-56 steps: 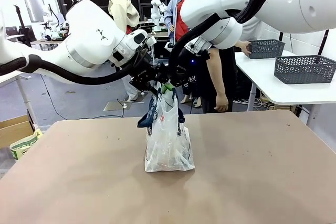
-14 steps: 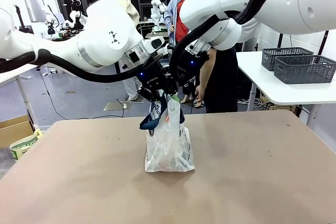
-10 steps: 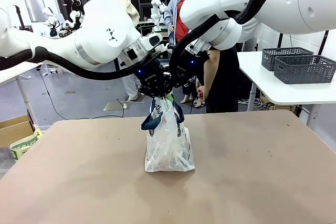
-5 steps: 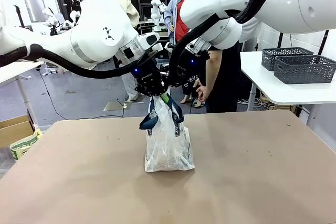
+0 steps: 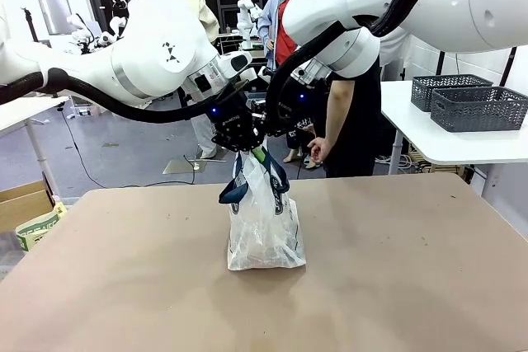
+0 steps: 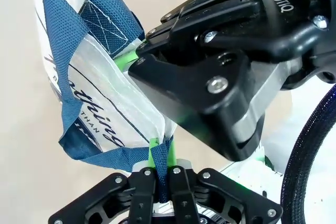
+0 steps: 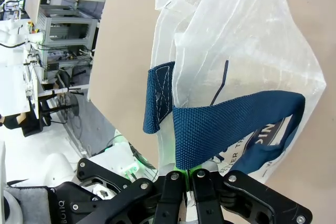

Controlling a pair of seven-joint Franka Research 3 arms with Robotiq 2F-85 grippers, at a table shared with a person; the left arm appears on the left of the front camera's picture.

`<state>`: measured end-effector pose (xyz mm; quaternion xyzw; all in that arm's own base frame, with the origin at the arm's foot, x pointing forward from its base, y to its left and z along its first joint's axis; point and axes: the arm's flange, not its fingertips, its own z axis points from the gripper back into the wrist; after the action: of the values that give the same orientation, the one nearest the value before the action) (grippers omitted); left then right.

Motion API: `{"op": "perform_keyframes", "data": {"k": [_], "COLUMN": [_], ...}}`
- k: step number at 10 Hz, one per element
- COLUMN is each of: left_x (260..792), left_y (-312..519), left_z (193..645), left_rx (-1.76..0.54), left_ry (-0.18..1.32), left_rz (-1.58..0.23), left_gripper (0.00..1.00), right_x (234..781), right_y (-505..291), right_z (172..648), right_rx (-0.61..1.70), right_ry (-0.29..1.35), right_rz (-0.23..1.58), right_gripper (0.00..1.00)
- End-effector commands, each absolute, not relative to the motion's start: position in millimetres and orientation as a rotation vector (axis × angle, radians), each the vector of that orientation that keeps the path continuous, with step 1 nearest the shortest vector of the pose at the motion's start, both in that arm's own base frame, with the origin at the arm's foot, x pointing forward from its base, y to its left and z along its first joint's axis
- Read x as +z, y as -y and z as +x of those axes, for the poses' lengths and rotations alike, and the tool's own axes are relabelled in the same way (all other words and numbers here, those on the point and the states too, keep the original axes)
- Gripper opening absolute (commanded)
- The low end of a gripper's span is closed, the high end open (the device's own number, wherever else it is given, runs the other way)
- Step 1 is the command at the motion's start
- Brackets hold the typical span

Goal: Transfer purchased items from the store into the shopping bag.
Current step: Move the Reusable shopping bag to the right side of the table.

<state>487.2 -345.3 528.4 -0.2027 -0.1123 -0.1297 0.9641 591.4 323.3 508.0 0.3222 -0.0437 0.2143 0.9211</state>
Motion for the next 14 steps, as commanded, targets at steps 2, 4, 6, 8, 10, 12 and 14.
{"op": "perform_keyframes", "data": {"k": [2,4,6,8,10,12,14], "left_x": [528,528,528,528,528,528,528], "left_y": [344,344,344,344,344,344,344], "left_z": [488,488,488,488,488,488,488], "left_rx": [-0.253,-0.253,-0.253,-0.253,-0.253,-0.253,-0.253], "left_ry": [0.228,0.228,0.228,0.228,0.228,0.228,0.228], "left_rz": [-0.419,-0.419,-0.419,-0.419,-0.419,-0.419,-0.419], "left_gripper": [0.0,0.0,0.0,0.0,0.0,0.0,0.0], "right_x": [509,514,514,508,509,536,566], "right_y": [-315,-303,-285,-264,-240,-217,-193], "right_z": [587,586,583,583,576,561,545], "right_rx": [0.44,0.416,0.38,0.332,0.282,0.355,0.587], "right_ry": [0.11,0.13,0.15,0.163,0.207,0.244,0.24], "right_rz": [0.714,0.748,0.79,0.834,0.856,0.716,0.585], "right_gripper": [0.38,0.77,1.0,1.0,1.0,1.0,1.0]}}
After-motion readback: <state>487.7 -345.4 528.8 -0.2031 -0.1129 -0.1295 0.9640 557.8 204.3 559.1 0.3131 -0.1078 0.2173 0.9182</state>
